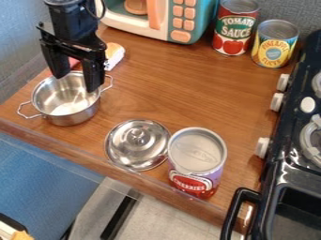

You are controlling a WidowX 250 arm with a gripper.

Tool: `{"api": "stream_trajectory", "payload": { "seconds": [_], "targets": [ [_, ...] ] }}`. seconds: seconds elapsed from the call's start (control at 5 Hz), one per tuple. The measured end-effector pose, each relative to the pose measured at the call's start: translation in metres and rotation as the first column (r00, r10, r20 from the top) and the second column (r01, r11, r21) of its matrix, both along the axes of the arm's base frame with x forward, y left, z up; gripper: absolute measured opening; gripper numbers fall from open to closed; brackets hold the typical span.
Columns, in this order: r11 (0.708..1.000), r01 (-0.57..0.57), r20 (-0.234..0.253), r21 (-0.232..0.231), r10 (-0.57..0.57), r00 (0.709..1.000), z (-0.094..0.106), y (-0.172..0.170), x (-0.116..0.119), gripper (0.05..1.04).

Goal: Move the can to the upper side of the table

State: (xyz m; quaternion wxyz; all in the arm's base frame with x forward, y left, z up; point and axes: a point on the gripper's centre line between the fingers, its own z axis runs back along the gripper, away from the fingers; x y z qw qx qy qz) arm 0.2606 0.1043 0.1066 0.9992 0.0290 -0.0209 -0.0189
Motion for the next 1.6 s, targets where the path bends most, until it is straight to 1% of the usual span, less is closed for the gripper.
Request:
{"api": "stream_trajectory", "payload": {
  "seconds": [0.2, 0.4, 0.6, 0.8, 1.0, 1.2, 1.4, 1.6],
  "targets": [
    [1.0, -0.007, -0.026, -0.012, 0.007, 1.0, -0.008, -0.003, -0.003, 1.0],
    [0.999, 0.043, -0.048, -0.03, -0.045, 0.998, -0.013, -0.044, -0.012, 1.0],
    [0.995, 0.099, -0.022, -0.013, -0.099, 0.995, -0.004, -0.081, -0.031, 1.0],
    [0.994, 0.108, -0.004, 0.002, -0.108, 0.994, 0.001, -0.1, -0.057, 1.0],
    [0.997, 0.074, -0.031, -0.036, -0.075, 0.997, -0.013, -0.121, -0.071, 1.0],
    [0.995, 0.063, -0.071, -0.081, -0.069, 0.995, -0.029, -0.14, -0.078, 1.0],
    [0.988, 0.098, -0.104, -0.121, -0.111, 0.988, -0.04, -0.166, -0.083, 1.0],
    [0.984, 0.118, -0.121, -0.135, -0.134, 0.984, -0.048, -0.183, -0.085, 1.0]
  ]
}}
